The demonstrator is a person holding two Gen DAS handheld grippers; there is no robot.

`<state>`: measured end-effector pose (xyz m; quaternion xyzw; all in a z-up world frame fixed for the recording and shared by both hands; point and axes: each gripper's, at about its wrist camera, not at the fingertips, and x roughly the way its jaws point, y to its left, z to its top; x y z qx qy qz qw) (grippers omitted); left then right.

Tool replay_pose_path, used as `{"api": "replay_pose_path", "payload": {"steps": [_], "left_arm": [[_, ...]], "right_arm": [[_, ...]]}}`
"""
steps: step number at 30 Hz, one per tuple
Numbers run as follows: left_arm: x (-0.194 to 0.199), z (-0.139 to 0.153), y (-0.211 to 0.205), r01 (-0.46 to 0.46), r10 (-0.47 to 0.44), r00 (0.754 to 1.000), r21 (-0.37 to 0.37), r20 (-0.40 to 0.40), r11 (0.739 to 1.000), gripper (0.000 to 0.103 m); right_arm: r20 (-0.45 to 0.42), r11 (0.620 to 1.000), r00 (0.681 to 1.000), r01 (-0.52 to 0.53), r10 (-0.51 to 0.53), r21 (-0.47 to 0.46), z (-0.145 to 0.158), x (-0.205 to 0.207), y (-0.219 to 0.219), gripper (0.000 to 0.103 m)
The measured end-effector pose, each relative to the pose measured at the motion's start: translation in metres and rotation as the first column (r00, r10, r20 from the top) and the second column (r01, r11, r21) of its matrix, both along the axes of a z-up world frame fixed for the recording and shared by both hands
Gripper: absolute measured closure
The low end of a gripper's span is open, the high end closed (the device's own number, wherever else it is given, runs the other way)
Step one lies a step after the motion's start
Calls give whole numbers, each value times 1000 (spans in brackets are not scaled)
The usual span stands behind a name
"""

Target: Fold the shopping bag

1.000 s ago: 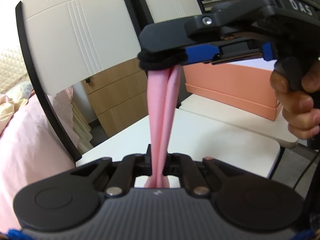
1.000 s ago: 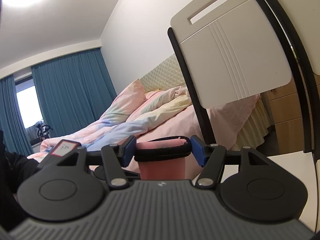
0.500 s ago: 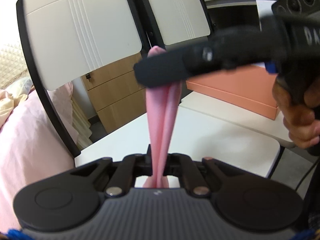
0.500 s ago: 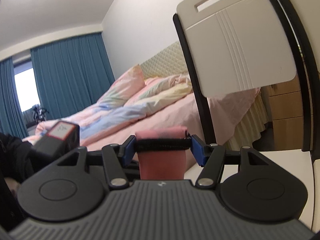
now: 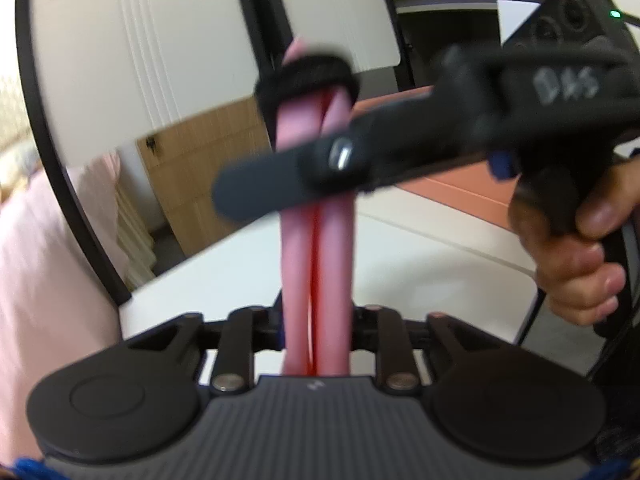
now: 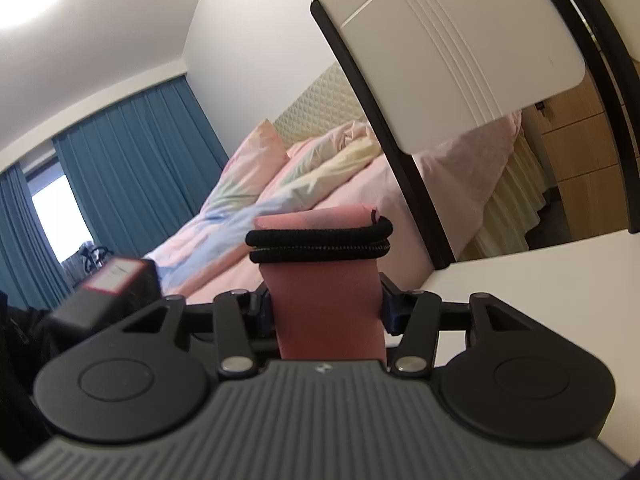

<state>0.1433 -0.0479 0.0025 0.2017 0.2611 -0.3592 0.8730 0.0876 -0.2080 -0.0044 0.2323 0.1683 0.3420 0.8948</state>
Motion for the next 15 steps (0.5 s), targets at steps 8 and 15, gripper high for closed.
{"api": "replay_pose_path", "payload": {"steps": [8, 15], "left_arm": [[-3, 12, 9, -80, 74, 991, -44, -112, 996, 93], [-26, 18, 5, -42, 41, 995, -13, -95, 999, 94]], "right_arm": [[12, 998, 998, 60, -60, 34, 5, -1, -16, 44], [58, 973, 986, 140, -153, 185, 17, -10, -53, 39]]}}
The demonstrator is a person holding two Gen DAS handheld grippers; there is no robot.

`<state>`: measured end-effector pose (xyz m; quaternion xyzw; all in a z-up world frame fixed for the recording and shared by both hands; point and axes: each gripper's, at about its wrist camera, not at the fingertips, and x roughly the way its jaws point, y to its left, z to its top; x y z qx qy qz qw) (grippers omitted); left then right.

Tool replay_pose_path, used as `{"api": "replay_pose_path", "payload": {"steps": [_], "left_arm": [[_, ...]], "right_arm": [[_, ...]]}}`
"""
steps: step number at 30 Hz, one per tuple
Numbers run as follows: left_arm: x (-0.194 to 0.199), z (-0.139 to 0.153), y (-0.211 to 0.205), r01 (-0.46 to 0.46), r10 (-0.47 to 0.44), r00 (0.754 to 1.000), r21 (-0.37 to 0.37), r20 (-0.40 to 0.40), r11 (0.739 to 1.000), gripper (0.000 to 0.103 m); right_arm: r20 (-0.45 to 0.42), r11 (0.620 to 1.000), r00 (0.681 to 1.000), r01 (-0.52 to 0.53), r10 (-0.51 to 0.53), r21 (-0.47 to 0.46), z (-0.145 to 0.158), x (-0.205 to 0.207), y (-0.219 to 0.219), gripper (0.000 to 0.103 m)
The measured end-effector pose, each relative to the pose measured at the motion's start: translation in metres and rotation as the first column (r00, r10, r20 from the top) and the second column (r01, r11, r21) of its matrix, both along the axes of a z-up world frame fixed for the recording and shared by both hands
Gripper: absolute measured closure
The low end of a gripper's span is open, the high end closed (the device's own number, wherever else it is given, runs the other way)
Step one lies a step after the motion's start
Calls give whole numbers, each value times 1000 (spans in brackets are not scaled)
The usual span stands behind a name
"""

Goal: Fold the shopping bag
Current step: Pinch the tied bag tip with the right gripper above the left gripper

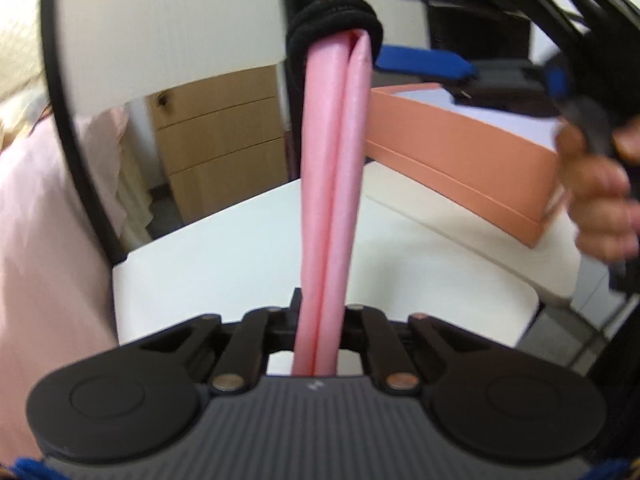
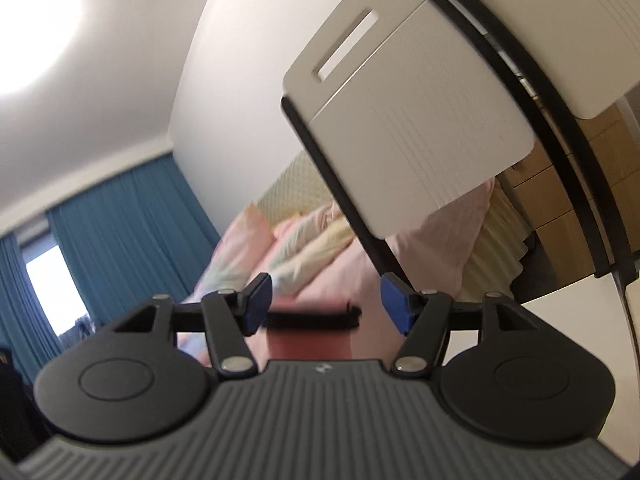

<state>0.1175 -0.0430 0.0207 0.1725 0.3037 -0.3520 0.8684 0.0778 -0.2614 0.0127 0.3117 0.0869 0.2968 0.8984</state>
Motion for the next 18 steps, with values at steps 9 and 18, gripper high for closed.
{"api": "replay_pose_path", "payload": {"steps": [9, 18], "left_arm": [[-32, 4, -3, 29, -28, 1000, 33, -3, 999, 94], [-6, -17, -6, 36, -35, 999, 54, -10, 998, 93]], "right_arm": [[-24, 1000, 999, -21, 20, -13, -6, 6, 6, 40], [-32, 999, 999, -43, 43, 0, -8, 7, 9, 39]]}}
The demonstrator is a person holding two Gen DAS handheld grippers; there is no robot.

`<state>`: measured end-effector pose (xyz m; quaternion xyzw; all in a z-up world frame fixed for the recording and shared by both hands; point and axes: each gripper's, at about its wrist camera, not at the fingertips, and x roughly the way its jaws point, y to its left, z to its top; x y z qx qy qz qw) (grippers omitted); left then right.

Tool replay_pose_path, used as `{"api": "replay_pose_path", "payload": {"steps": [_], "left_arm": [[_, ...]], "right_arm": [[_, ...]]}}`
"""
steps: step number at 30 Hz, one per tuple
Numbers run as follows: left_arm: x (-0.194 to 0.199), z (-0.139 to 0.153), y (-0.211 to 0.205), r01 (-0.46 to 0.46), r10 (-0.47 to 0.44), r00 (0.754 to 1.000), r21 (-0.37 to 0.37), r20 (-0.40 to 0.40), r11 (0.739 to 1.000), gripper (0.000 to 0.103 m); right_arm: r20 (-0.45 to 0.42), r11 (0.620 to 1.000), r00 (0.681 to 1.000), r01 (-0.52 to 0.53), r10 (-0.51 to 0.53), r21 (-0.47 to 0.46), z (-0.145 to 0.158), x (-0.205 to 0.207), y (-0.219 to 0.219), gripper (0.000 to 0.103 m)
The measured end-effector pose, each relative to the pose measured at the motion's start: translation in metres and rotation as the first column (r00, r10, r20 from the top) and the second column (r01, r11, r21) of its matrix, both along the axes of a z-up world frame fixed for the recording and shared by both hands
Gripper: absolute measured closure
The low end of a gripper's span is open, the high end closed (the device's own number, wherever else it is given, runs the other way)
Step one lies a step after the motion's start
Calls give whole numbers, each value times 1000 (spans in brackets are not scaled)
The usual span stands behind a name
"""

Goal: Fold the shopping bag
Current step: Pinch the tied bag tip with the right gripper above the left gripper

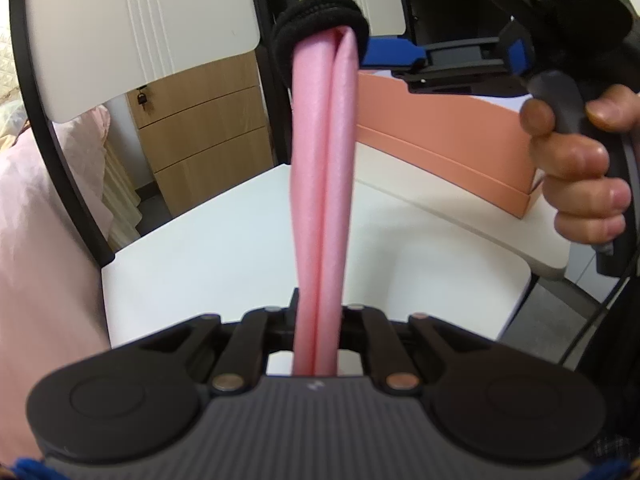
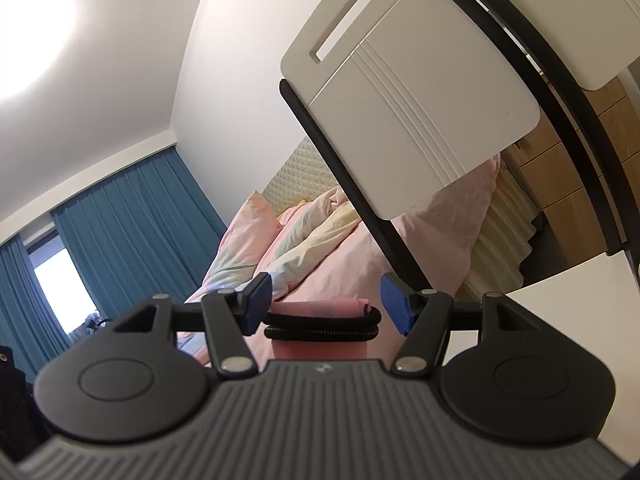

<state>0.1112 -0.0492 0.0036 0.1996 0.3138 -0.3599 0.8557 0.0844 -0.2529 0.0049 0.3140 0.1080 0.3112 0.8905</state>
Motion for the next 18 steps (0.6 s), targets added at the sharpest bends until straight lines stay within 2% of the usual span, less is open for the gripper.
{"api": "replay_pose_path", "payload": {"steps": [6, 9, 15, 18], "left_arm": [[12, -8, -2, 12, -12, 1000, 4, -2, 1000, 93], [23, -13, -1, 6, -6, 1000, 0, -4, 1000, 94], [36, -15, 3, -29, 25, 996, -49, -82, 998, 96], [36, -14, 4, -29, 24, 996, -61, -80, 998, 97]], "right_arm": [[-13, 1000, 1000, -11, 11, -17, -1, 2, 4, 40], [-33, 1000, 999, -13, 13, 20, -5, 2, 1, 44], [-26, 1000, 1000, 2, -3, -13, -7, 1, 7, 44], [-53, 999, 998, 25, -28, -46, -11, 3, 14, 41]]}}
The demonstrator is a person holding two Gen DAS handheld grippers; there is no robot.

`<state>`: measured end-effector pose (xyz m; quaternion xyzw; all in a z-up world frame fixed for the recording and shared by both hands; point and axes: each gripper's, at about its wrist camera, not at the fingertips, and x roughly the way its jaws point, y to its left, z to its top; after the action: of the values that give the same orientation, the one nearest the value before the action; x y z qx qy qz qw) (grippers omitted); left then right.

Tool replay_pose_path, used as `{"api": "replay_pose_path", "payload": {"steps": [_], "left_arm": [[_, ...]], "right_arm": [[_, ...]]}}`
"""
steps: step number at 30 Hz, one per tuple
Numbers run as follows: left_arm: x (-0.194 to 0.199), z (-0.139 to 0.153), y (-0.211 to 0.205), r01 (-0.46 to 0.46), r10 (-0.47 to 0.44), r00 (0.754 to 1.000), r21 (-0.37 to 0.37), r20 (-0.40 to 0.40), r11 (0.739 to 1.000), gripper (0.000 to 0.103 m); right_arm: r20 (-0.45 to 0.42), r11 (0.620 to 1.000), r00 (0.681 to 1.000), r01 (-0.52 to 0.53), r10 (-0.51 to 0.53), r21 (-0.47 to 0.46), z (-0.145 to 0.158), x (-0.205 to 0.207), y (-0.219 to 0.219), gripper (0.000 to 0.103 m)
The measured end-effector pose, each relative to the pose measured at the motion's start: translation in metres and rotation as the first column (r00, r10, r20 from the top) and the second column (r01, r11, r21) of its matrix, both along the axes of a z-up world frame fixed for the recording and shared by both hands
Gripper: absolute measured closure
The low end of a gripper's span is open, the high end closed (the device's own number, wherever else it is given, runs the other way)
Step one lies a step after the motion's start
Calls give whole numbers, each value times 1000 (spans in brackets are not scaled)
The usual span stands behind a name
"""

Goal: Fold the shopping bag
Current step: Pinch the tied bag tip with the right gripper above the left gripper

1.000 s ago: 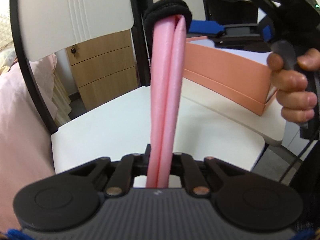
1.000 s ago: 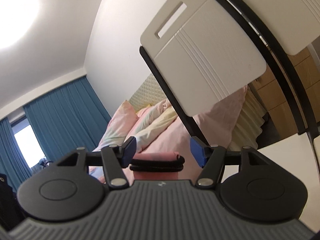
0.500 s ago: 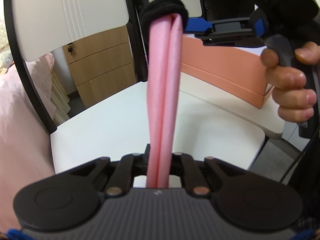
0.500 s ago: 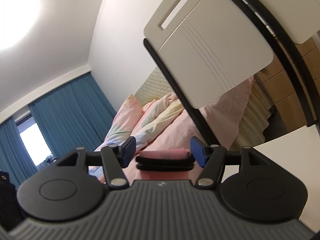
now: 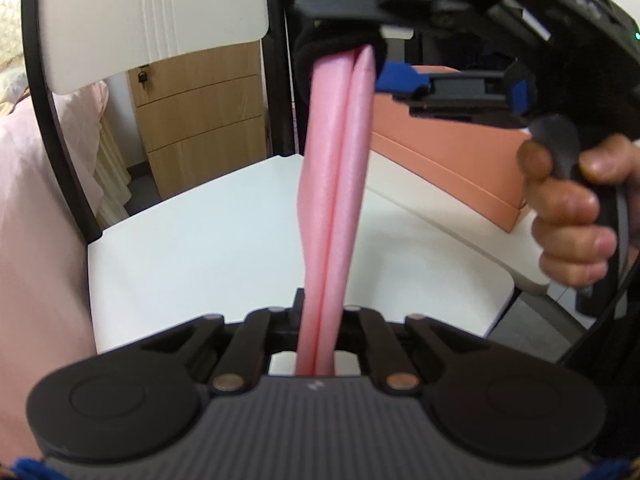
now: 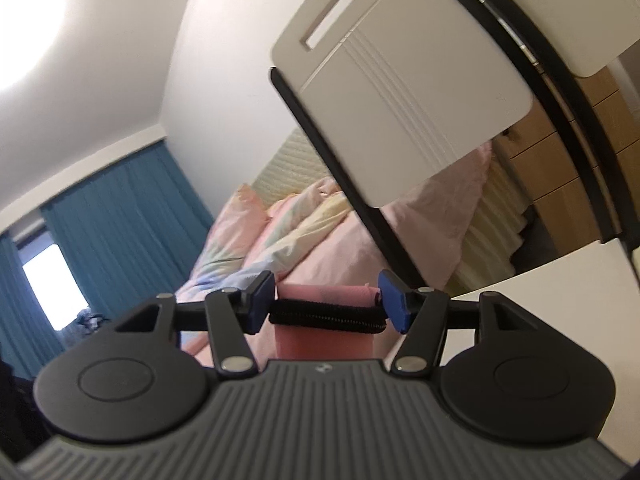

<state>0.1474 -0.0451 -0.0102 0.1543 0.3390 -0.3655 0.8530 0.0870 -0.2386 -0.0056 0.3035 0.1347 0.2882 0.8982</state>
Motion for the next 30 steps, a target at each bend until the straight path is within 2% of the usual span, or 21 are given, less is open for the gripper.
{"api": "replay_pose_path", "payload": {"steps": [3, 6, 12, 15, 18, 24, 25, 30], "left_arm": [[3, 1, 1, -4, 4, 1000, -8, 6, 1000, 97], [3, 0, 0, -1, 1, 1000, -1, 6, 1000, 97], [5, -1, 1, -9, 9, 1000, 4, 22, 1000, 95], [4, -1, 0, -5, 5, 999, 12, 36, 1000, 94], [2, -2, -2, 4, -5, 999, 21, 45, 1000, 94], [-6, -3, -7, 39, -43, 995, 50, 89, 998, 94], [-7, -3, -8, 40, -45, 995, 49, 95, 998, 94], [-4, -3, -7, 35, -39, 995, 48, 89, 998, 95]], "right_arm": [[-32, 1000, 999, 14, -15, -23, -6, 2, 7, 41], [-57, 1000, 998, 7, -6, 12, -11, 3, 8, 44], [-40, 1000, 999, -18, 17, -22, -2, 8, 0, 40], [-38, 997, 999, -18, 21, 74, -2, 6, -14, 37], [-80, 986, 997, 8, 5, 164, -8, 8, -25, 37], [-66, 990, 997, -31, 40, 137, -6, 8, -18, 38], [-67, 991, 997, -26, 35, 130, -6, 7, -17, 42], [-98, 966, 992, -51, 78, 255, -14, 13, -27, 43]]}}
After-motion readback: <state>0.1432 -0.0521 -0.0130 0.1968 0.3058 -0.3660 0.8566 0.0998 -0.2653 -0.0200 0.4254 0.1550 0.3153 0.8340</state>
